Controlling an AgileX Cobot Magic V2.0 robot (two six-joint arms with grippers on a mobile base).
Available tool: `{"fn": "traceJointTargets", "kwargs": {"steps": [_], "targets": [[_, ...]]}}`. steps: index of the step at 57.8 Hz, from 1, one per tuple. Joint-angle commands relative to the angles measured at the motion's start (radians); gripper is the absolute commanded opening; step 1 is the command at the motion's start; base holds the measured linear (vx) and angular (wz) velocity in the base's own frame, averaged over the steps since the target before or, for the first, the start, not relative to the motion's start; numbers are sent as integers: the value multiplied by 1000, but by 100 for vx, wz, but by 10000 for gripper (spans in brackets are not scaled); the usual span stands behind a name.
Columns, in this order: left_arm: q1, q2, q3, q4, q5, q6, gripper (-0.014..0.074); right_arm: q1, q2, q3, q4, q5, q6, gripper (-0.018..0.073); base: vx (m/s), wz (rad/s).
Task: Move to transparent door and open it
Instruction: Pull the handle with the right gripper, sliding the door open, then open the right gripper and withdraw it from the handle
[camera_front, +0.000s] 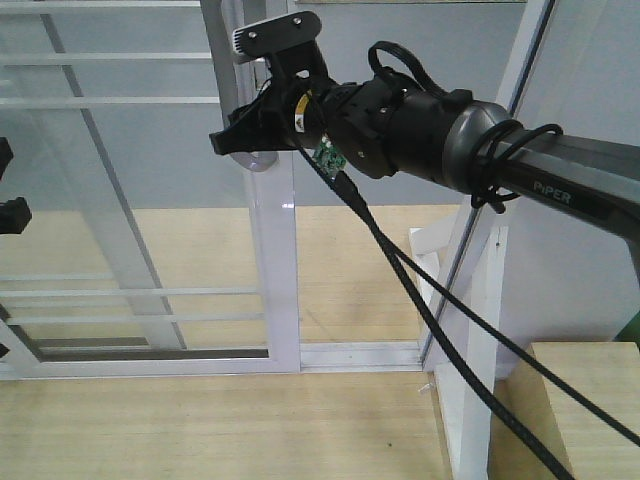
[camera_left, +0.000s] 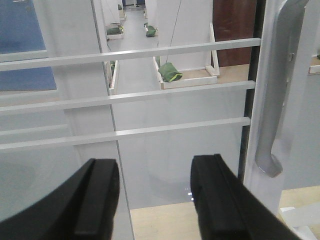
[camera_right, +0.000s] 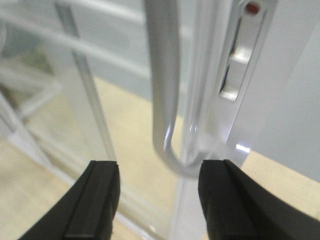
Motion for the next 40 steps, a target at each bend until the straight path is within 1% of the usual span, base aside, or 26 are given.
{"fn": "traceJointTargets", "kwargs": {"steps": [1, 9, 16, 21, 26, 35, 40], "targets": [[-7, -9, -34, -8, -84, -7, 461, 7, -107, -25, -49, 36, 4, 444, 0, 0], [-7, -9, -34, -8, -84, -7, 461, -15, -183, -25, -83, 107, 4, 444, 0, 0], [-7, -9, -34, -8, -84, -7, 461, -79, -244, -25, -142, 173, 4, 444, 0, 0], [-7, -9, -34, -8, -87, -7, 461, -159, -283, -22, -157, 253, 1, 444, 0, 0], [-7, -9, -34, -8, -87, -7, 461, -253, -344, 36, -158, 252, -22, 444, 0, 0], [-7, -9, -34, -8, -81, -7, 461, -392, -494, 240, -159, 245, -45, 442, 0, 0], [-7, -9, -34, -7, -78, -7, 461, -464, -593, 364, -160, 214, -45, 442, 0, 0]]}}
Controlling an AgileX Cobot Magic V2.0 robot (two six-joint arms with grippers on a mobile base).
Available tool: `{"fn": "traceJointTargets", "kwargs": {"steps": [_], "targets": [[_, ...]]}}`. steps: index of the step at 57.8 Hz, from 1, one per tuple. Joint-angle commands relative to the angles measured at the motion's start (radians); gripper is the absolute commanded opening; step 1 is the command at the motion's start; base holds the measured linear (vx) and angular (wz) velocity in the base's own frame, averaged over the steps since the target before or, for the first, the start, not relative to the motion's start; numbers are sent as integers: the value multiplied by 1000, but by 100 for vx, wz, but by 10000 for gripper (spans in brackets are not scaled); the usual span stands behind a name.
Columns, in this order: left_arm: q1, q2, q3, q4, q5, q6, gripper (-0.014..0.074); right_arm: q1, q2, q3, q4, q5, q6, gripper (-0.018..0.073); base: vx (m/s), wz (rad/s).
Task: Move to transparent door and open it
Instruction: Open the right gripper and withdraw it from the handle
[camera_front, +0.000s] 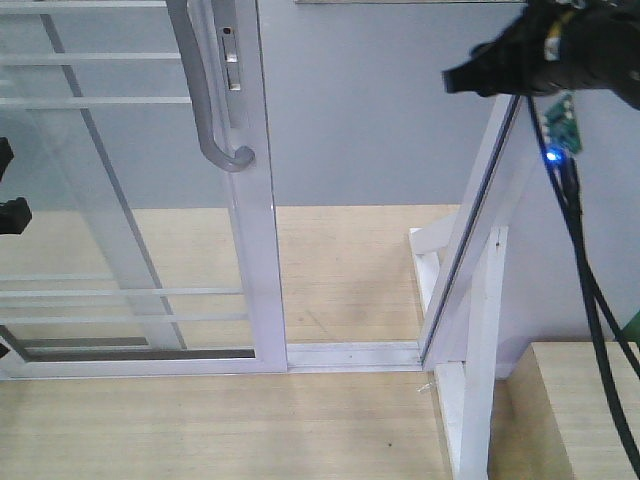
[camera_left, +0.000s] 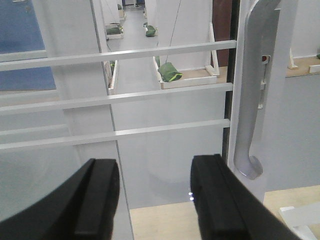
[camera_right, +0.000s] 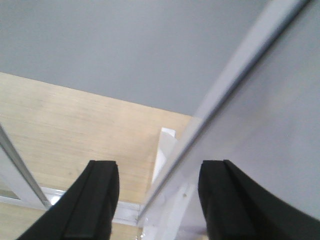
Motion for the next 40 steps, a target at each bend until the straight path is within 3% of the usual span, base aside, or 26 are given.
{"fn": "traceJointTargets", "kwargs": {"steps": [1, 13, 40], "targets": [[-7, -9, -34, -4, -74, -7, 461, -69, -141, 92, -27, -90, -13, 442, 0, 0], [-29, 16, -40, 18, -65, -7, 461, -156, -373, 285, -33, -114, -13, 442, 0, 0], [-215, 395, -324, 29, -121, -6, 473, -164, -516, 386, -52, -77, 8, 442, 0, 0]]}}
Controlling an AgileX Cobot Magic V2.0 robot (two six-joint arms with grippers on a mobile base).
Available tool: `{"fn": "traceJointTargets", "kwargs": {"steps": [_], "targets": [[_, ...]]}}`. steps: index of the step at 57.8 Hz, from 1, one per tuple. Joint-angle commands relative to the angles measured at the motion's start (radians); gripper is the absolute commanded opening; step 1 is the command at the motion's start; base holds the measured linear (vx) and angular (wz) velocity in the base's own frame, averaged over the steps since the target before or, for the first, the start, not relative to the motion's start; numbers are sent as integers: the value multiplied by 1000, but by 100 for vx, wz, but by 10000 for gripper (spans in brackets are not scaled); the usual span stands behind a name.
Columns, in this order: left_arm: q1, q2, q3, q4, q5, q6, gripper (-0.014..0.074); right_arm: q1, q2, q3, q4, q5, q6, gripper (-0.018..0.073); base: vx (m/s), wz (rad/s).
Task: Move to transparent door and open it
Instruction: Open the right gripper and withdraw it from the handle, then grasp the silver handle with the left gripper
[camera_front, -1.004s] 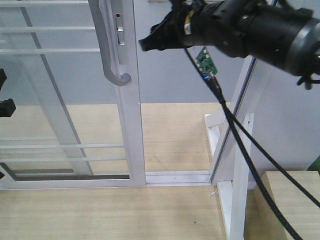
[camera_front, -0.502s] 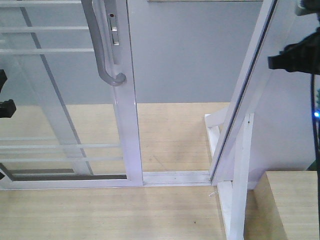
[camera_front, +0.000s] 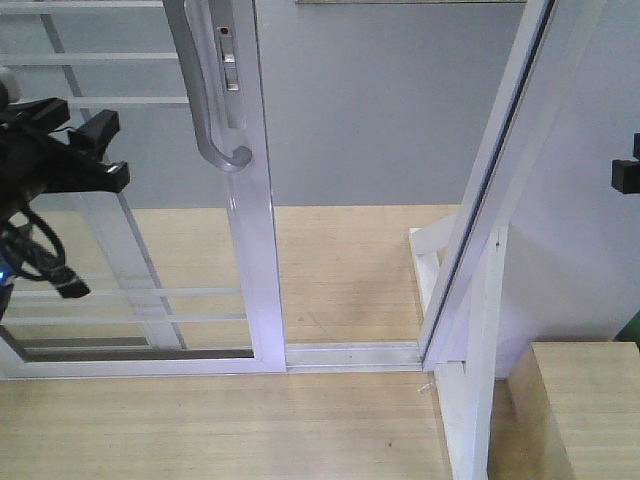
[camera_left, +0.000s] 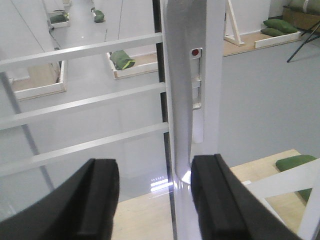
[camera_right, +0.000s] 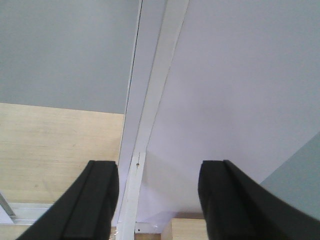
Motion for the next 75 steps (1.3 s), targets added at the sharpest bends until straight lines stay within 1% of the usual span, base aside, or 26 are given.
{"fn": "traceJointTargets", "kwargs": {"steps": [1, 5, 12, 22, 42, 50, 58, 65, 75], "targets": [[-29, 61, -99, -4, -97, -6, 477, -8, -15, -24, -27, -50, 3, 442, 0, 0], [-49, 125, -153, -4, -131, -4, 493, -8, -15, -24, -27, -46, 3, 442, 0, 0], [-65, 224, -242, -5, -179, -4, 507, -8, -15, -24, -28, -34, 3, 442, 0, 0], [-65, 338, -374, -6, -181, -5, 507, -8, -15, -24, -28, -5, 3, 442, 0, 0], [-65, 487, -604, -16, -180, -4, 500, -8, -15, -24, -29, 25, 2, 442, 0, 0], [-62, 507, -628, -23, -165, -4, 457, -8, -15, -24, -29, 31, 2, 442, 0, 0], [-53, 533, -628, -100, -177, 5, 395, -8, -15, -24, -29, 46, 2, 442, 0, 0], [-41, 551, -628, -149, -197, 5, 375, -8, -15, -24, -33, 47, 2, 442, 0, 0], [-23, 551, -628, -147, -211, 4, 372, -8, -15, -24, -32, 47, 1, 442, 0, 0]]}}
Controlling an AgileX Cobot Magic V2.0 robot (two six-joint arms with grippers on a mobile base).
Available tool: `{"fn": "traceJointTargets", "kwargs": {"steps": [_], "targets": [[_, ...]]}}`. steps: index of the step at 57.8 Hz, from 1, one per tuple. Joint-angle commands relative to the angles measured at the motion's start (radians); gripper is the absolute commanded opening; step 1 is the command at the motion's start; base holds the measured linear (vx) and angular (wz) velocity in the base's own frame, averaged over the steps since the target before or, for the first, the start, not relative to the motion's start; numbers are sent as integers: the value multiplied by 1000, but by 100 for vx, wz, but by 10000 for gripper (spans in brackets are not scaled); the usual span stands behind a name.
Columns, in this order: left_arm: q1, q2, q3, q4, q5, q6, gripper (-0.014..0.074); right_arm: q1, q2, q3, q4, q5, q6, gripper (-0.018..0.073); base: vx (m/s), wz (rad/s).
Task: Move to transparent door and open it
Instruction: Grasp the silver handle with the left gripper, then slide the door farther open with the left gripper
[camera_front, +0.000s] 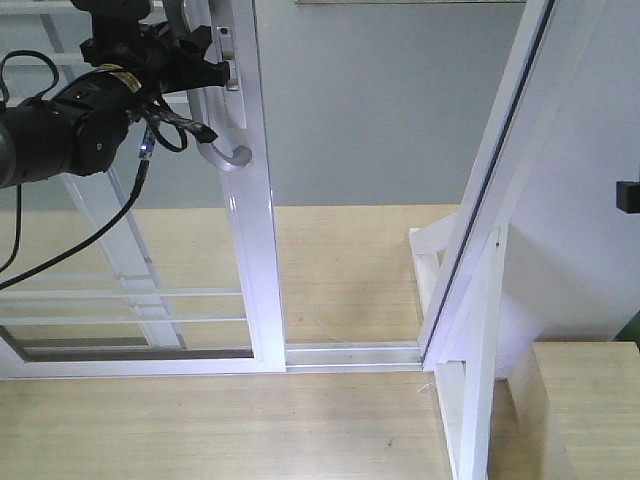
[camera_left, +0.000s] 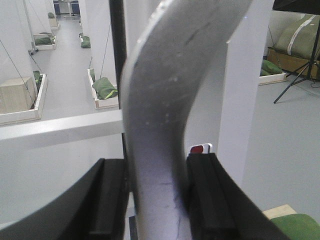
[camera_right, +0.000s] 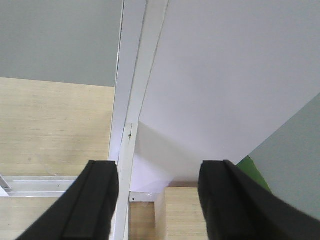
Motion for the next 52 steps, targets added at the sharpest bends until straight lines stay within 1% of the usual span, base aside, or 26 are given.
{"fn": "traceJointTargets", "kwargs": {"steps": [1, 10, 18, 23, 32, 38, 43, 48, 52], "targets": [[25, -50, -32, -45, -83, 1, 371, -8, -15, -27, -32, -54, -1, 442, 0, 0], [43, -50, -32, -71, -82, 1, 340, -8, -15, -27, -35, -54, -1, 442, 0, 0], [56, -66, -32, -68, -70, 1, 334, -8, -15, -27, -35, -54, -1, 442, 0, 0], [72, -85, -32, -68, -26, 1, 334, -8, -15, -27, -38, -54, -1, 442, 0, 0], [105, -124, -32, -68, 105, 1, 335, -8, -15, -27, -40, -54, -1, 442, 0, 0], [126, -135, -32, -68, 173, 4, 335, -8, -15, -27, -45, -55, -1, 442, 0, 0], [139, -137, -32, -68, 201, 17, 335, -8, -15, -27, -56, -55, -1, 442, 0, 0], [150, -140, -32, -68, 203, 46, 335, -8, -15, -27, -62, -55, -1, 442, 0, 0], [158, -143, -32, -68, 207, 48, 335, -8, -15, -27, -62, -55, -1, 442, 0, 0]]}}
